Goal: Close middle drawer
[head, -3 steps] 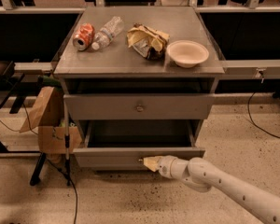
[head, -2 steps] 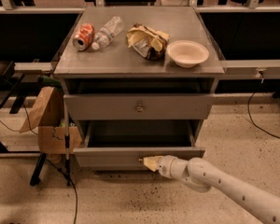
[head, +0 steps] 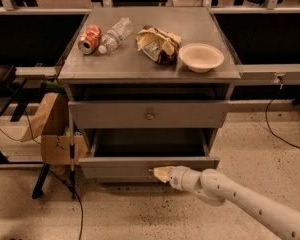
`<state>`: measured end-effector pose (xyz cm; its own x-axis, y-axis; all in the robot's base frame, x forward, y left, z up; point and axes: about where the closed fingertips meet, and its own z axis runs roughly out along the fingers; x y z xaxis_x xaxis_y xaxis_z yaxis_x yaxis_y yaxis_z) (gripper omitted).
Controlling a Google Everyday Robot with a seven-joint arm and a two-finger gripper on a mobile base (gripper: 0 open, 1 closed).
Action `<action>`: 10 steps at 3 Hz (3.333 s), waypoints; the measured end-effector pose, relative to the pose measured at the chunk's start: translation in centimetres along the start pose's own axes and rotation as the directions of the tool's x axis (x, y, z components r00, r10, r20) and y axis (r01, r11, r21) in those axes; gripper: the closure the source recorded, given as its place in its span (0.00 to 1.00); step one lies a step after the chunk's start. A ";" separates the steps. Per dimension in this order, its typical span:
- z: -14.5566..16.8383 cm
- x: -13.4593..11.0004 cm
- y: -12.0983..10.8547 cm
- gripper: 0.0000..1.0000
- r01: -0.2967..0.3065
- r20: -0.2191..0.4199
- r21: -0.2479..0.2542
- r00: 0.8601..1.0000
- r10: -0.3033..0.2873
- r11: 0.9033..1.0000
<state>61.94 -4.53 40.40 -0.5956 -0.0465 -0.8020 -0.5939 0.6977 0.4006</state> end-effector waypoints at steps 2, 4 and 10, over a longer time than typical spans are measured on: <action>0.2 -0.1 -0.3 1.00 0.002 0.006 0.017 1.000 -0.002 1.000; 0.3 -0.3 -0.5 1.00 0.004 0.013 0.034 1.000 -0.004 0.999; 0.7 -0.7 -1.1 1.00 0.008 0.025 0.073 1.000 -0.010 0.997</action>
Offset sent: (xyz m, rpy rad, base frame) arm 0.2013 0.0022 -0.0048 -0.1579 -0.1340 -0.3197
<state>63.42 -4.72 40.20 -0.5761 -0.0360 -0.8166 -0.5578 0.7476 0.3605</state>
